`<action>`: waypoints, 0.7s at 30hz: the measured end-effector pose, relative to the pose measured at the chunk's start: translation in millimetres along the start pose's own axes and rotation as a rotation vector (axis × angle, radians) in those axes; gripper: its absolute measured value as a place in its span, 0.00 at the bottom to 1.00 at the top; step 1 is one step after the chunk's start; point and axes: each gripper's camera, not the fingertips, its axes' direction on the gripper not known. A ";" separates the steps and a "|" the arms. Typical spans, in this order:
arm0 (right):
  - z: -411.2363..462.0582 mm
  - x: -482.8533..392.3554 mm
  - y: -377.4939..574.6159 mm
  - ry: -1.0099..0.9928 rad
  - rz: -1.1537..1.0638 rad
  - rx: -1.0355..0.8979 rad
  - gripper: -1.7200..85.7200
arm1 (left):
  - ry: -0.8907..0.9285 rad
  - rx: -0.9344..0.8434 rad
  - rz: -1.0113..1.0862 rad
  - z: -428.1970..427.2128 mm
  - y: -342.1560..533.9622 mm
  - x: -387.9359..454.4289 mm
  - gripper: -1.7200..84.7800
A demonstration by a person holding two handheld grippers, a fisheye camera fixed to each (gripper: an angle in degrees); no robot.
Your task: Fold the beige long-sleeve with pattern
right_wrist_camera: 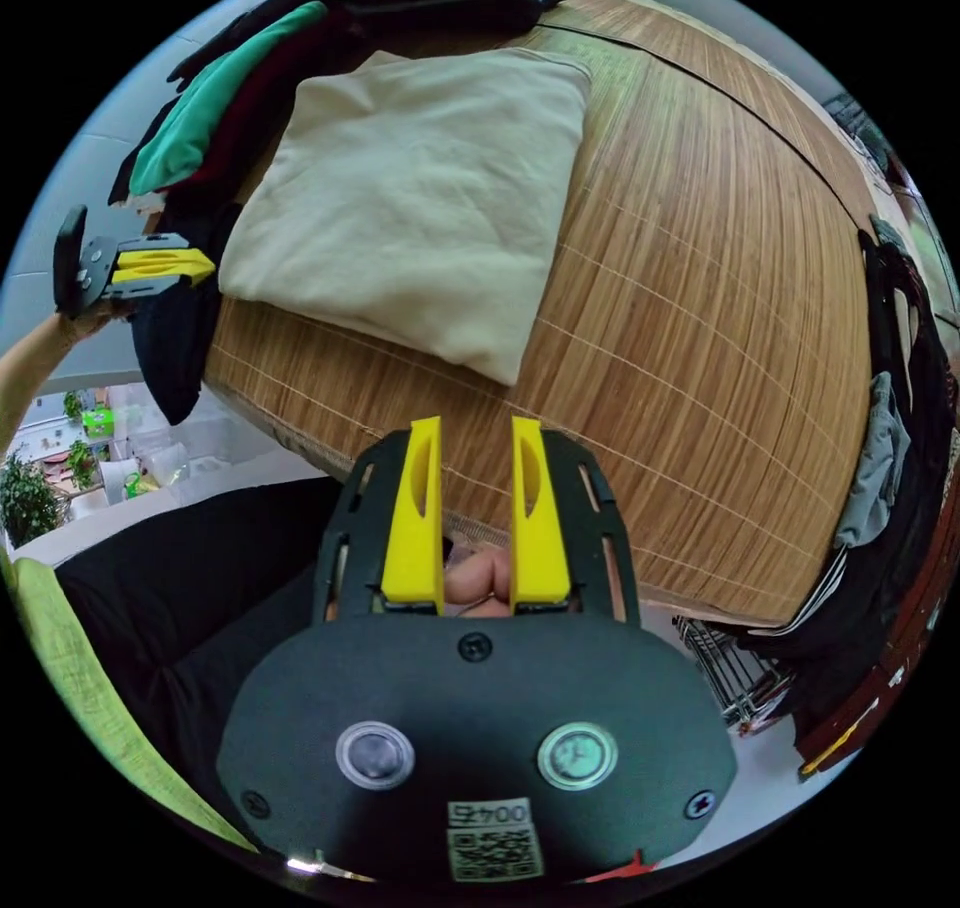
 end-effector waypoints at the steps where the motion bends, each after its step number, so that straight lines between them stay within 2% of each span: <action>1: 1.7 0.6 -1.4 0.006 -0.006 -0.003 0.15 | -0.001 -0.026 0.045 16.5 -20.4 13.3 0.03; 4: 8.1 5.3 -14.2 0.035 -0.030 0.000 0.15 | -0.001 -0.071 0.135 49.2 -58.4 42.5 0.03; 9: 17.7 18.3 -46.6 0.020 0.009 0.020 0.08 | 0.043 -0.101 0.094 79.8 -105.3 61.8 0.02; 12: 20.5 36.2 -46.2 -0.031 0.055 0.033 0.07 | 0.080 -0.094 -0.092 93.4 -111.4 49.3 0.02; 16: 21.2 64.4 -39.1 -0.136 0.155 0.016 0.08 | 0.118 -0.115 -0.425 108.4 -69.2 20.0 0.02; 19: 9.2 77.0 -30.7 -0.136 0.167 0.044 0.09 | 0.159 0.010 -0.605 70.7 -62.4 25.9 0.02; 21: -8.3 81.6 -27.3 -0.161 0.185 0.118 0.09 | 0.152 0.103 -0.631 51.4 -85.4 50.1 0.02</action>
